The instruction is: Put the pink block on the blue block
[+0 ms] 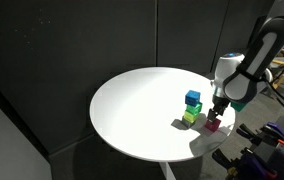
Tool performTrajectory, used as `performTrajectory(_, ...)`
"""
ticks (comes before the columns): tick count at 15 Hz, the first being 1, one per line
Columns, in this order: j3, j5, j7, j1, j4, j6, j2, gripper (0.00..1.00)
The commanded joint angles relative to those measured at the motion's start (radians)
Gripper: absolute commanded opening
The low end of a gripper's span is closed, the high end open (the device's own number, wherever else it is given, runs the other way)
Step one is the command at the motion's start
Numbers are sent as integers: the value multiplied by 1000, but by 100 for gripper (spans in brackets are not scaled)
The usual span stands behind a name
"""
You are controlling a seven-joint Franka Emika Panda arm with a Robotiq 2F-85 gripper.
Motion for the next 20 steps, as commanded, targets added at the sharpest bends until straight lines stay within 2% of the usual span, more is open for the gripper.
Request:
performTrajectory(1,5,-9,7,-7,1,-2,0,100)
performTrajectory(20,12,-9,10,-2,58,8,63,100)
